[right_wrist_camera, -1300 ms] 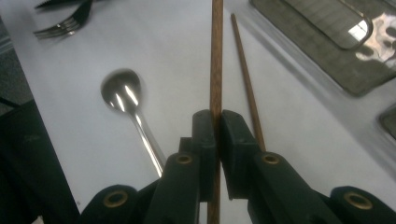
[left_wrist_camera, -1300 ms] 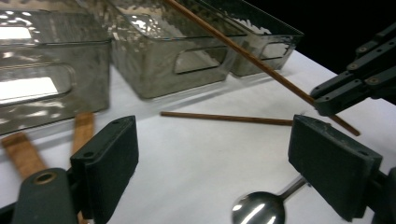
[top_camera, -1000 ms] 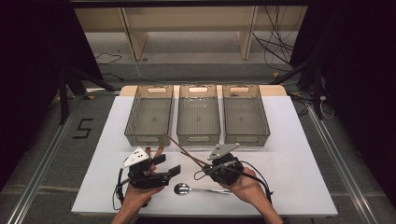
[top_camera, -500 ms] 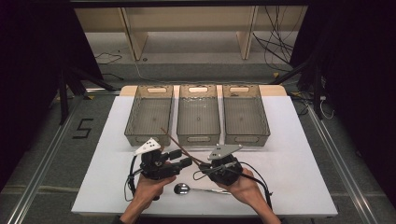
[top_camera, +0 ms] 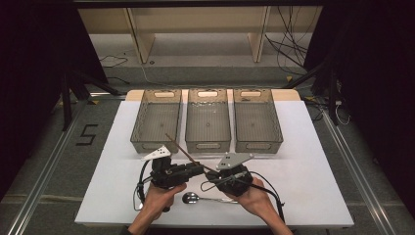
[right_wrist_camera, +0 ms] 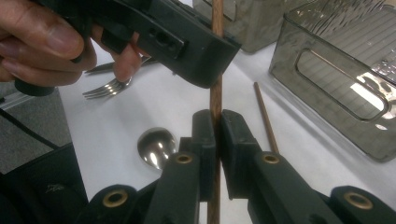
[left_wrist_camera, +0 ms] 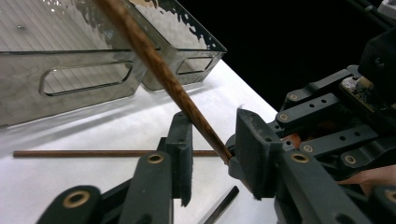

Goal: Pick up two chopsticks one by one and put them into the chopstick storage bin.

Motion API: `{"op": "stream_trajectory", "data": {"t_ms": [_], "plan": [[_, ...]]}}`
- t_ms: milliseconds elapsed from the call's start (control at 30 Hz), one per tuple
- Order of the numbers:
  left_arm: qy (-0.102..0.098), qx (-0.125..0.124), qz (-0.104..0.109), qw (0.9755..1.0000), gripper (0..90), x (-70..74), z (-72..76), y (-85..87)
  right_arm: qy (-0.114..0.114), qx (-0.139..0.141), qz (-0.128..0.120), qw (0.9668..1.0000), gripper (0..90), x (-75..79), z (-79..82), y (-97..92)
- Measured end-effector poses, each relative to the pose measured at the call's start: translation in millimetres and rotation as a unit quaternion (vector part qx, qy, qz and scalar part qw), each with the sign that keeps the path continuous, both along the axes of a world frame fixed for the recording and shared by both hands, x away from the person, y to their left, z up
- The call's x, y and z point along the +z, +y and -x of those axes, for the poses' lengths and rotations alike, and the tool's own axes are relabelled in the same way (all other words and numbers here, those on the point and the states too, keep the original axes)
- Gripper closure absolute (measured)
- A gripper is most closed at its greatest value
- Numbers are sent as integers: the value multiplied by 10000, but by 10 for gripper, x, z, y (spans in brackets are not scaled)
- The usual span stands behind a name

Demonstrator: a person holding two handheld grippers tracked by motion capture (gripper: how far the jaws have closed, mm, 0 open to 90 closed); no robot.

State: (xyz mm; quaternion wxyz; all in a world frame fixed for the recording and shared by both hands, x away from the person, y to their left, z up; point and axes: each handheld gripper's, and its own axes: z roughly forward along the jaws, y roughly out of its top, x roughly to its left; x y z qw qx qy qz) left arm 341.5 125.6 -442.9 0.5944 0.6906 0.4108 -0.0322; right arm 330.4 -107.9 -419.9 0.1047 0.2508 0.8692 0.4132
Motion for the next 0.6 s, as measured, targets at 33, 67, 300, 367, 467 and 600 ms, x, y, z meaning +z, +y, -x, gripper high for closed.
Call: {"op": "stream_trajectory", "data": {"t_ms": [33, 67, 300, 367, 467, 600], "plan": [[14, -9, 25, 10000, 690, -3, -3, 4, -7, 0, 4, 10000, 849, 0, 2, 1], [32, -20, 59, 10000, 707, -7, -7, 11, -9, 1, -1, 10000, 849, 0, 3, 0], [260, -234, 537, 9979, 818, -44, -43, 67, -62, 38, -56, 10000, 848, -2, 15, -5], [297, -275, 621, 9973, 839, -47, -44, 70, -89, 49, -49, 9999, 848, -6, 19, -3], [309, -291, 646, 9970, 845, -43, -43, 77, -104, 65, -78, 9999, 848, -6, 22, -5], [292, -301, 630, 9971, 847, -33, -33, 81, -91, 88, -118, 9999, 842, -2, 22, -10]]}}
